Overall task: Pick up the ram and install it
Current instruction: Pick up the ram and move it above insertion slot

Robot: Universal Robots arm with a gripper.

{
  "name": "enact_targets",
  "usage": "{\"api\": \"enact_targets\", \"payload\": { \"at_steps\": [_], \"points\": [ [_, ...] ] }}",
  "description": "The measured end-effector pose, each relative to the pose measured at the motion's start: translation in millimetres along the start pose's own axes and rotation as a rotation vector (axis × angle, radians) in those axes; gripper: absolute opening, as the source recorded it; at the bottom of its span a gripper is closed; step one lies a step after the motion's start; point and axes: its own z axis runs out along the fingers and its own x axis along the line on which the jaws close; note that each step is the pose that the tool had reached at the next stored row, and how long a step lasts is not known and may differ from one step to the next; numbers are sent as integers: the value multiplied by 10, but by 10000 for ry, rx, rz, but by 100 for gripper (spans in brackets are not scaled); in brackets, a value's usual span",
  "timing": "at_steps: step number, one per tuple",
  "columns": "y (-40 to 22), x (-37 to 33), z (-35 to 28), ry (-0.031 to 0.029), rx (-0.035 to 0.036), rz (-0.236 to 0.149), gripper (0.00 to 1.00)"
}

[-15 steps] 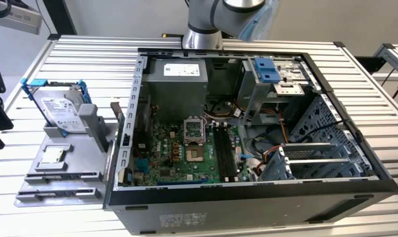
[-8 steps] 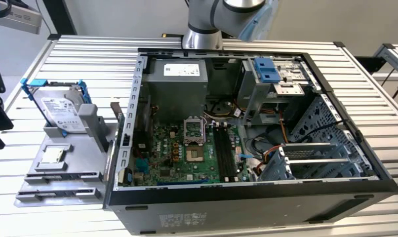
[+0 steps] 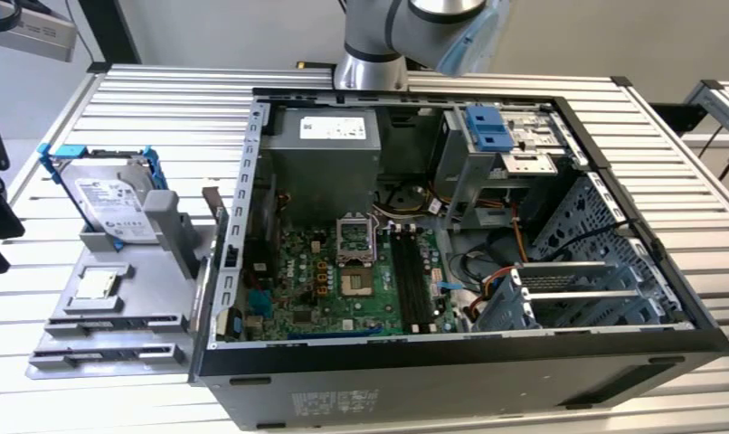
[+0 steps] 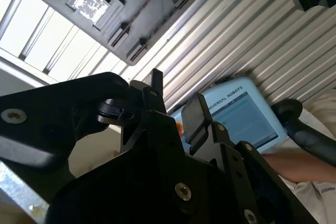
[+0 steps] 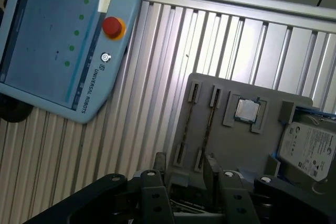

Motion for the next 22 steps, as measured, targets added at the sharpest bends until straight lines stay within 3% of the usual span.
{"api": "enact_targets", "payload": {
  "at_steps": [22],
  "points": [
    [0,0,0,12,32,-264,100]
  ]
}}
